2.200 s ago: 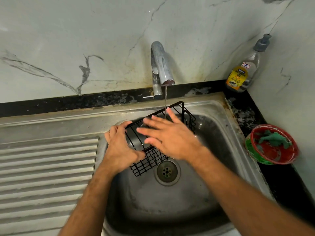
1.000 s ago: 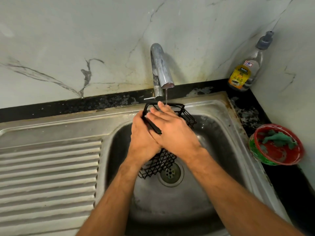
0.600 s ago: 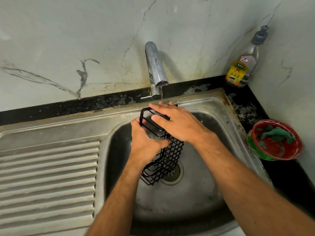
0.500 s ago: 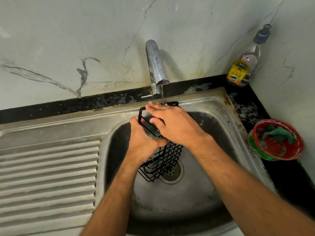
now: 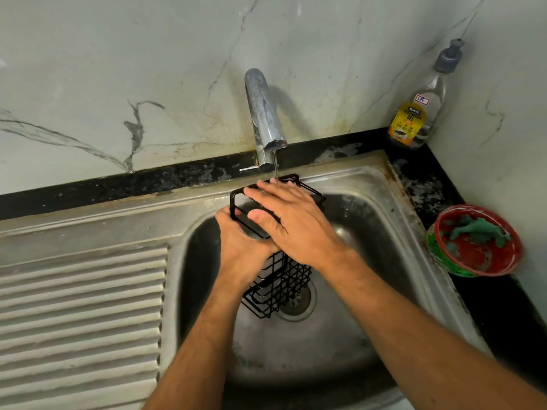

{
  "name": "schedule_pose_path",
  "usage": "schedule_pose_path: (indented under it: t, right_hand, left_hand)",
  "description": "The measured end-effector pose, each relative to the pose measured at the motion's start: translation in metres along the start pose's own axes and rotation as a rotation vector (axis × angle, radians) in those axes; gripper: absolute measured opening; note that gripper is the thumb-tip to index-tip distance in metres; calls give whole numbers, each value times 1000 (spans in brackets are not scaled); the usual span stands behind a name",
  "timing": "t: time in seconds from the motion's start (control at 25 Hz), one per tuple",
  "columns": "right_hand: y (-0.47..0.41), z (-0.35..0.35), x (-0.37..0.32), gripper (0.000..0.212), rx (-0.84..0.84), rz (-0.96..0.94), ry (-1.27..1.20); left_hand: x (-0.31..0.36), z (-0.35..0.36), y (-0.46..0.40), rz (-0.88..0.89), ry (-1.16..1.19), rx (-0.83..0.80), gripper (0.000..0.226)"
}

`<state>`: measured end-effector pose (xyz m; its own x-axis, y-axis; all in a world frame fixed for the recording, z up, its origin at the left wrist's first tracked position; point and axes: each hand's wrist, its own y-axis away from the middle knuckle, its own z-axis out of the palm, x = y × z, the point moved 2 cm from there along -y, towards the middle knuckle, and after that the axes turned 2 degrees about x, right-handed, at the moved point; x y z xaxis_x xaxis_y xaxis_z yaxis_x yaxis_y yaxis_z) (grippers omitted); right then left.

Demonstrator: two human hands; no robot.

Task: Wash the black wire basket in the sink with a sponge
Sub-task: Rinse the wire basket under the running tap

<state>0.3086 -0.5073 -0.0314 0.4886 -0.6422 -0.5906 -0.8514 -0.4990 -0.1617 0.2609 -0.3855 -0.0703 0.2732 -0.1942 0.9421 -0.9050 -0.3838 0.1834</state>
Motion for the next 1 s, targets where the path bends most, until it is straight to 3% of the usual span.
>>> schedule_pose_path:
  t: [0.08,0.16,0.2,0.4,0.52,0.68,0.8,0.88,1.0]
  right_hand:
    - [3,0,6,65,-31,192,-24]
    - [3,-1,7,74,-49,482,-228]
    - [5,1,4,74,-38,512,-283]
    - [3,8,-11,46,155,428,-194]
    - [-1,0,-15,51,77,462,-93]
    - [4,-4,-30,58,-87,388,248]
    - [1,-8,-36,66,-171,169,189]
    - [0,-15,-16,65,-278,140,18]
    - [-2,-23,15,79,-279,286,-58]
  left_hand:
    - [0,-4,-2,6,20,12,100]
    - [-3,-6,-3,-24,-19,-3,99]
    - [-5,-7,-3,-34,-51,-19,100]
    - [10,-7,-5,42,-362,-47,107]
    - [27,-7,-10,274,-497,-77,113]
    - [31,-8,-17,356,-554,-192,92]
    - [26,2,-12,513,-746,-314,115]
    - [25,1,-12,339,-596,-314,127]
    - [27,-5,-18,212,-451,-306,117]
